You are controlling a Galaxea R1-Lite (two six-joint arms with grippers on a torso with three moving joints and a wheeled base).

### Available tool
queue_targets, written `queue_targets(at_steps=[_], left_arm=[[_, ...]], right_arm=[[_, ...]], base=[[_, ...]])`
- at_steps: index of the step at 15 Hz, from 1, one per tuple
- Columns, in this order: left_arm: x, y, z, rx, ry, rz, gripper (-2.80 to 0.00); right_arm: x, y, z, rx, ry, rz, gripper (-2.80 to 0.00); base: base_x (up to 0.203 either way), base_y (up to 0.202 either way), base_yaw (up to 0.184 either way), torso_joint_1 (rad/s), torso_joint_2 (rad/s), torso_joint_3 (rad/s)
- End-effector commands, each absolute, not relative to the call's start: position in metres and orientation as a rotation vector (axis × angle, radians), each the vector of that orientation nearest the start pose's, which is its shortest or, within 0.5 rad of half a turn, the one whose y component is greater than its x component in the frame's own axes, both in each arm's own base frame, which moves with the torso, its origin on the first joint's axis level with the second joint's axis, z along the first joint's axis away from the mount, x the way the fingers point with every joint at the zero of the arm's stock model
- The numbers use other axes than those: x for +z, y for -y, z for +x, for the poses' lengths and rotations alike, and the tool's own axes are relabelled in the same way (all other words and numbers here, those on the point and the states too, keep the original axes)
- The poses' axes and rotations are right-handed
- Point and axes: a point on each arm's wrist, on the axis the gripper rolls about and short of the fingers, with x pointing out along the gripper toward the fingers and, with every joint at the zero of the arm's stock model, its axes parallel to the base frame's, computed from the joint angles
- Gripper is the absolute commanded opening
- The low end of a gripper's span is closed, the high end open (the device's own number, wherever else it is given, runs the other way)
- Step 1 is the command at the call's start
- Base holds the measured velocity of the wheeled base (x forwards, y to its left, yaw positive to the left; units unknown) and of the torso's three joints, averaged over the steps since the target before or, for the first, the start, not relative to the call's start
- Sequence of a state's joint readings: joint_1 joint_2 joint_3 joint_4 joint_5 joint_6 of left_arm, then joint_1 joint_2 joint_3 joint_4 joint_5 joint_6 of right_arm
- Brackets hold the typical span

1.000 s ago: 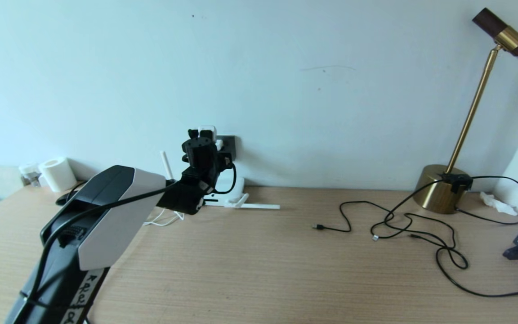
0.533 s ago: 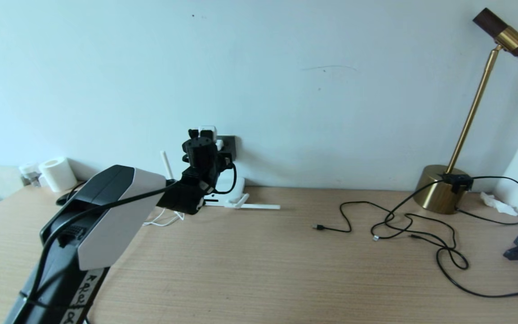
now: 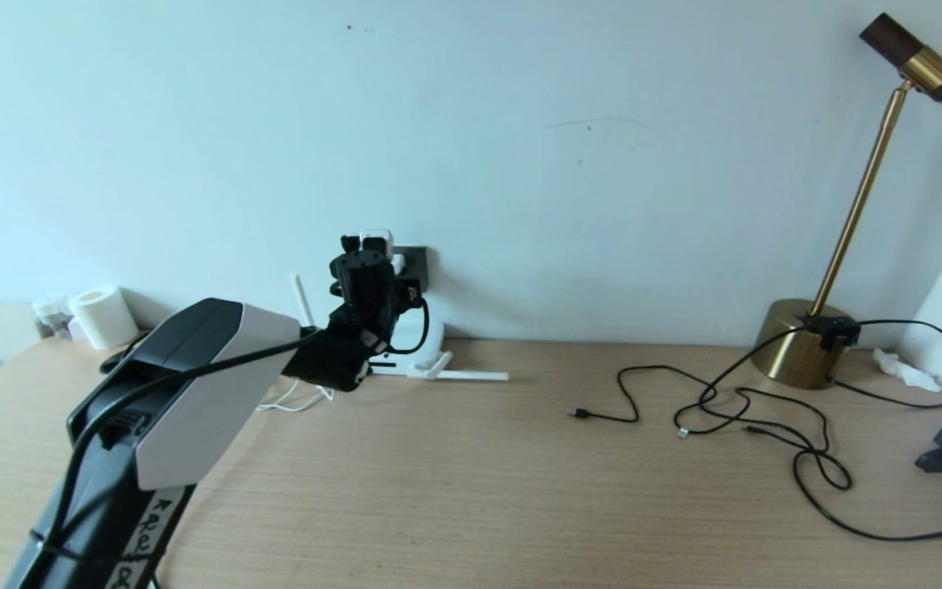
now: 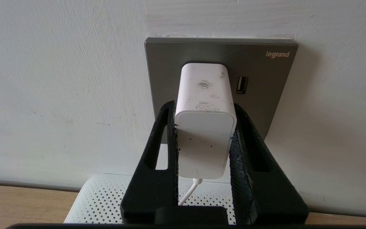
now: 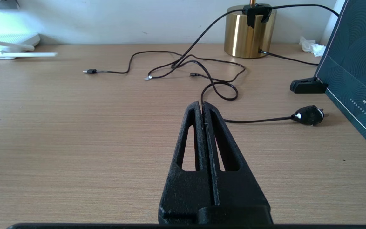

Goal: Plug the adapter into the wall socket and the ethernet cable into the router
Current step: Plug plug into socket

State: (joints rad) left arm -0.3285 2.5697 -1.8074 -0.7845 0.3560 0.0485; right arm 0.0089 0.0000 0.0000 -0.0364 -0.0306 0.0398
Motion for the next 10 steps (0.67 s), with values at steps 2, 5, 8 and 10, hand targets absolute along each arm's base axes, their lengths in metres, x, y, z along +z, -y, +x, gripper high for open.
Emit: queue_targets(at_steps=[2, 5, 8, 10], left_arm=[[0.1006, 0.1635, 0.5047, 0.031, 0.021, 0.040, -2.80], [0.1026, 0.1629, 0.5028, 0.031, 0.019, 0.040, -2.80], [0.1028, 0.1629, 0.5028, 0.031, 0.022, 0.039, -2.80], [0.1022, 0.1630, 0.5030, 0.031, 0.022, 0.039, -2.80]], right_arm=[[0.0763, 0.0009, -0.0220, -0.021, 0.026, 0.040, -2.80], [0.0763, 0.0009, -0.0220, -0.021, 0.026, 0.040, -2.80], [0.0763, 0.0009, -0.0220, -0.021, 0.026, 0.040, -2.80], [0.0763, 0.0009, -0.0220, -0.021, 0.026, 0.040, -2.80]], base=[[0.000, 0.000, 0.000, 0.000, 0.00, 0.000], [0.000, 0.000, 0.000, 0.000, 0.00, 0.000], [0.000, 0.000, 0.000, 0.000, 0.00, 0.000], [0.000, 0.000, 0.000, 0.000, 0.00, 0.000]])
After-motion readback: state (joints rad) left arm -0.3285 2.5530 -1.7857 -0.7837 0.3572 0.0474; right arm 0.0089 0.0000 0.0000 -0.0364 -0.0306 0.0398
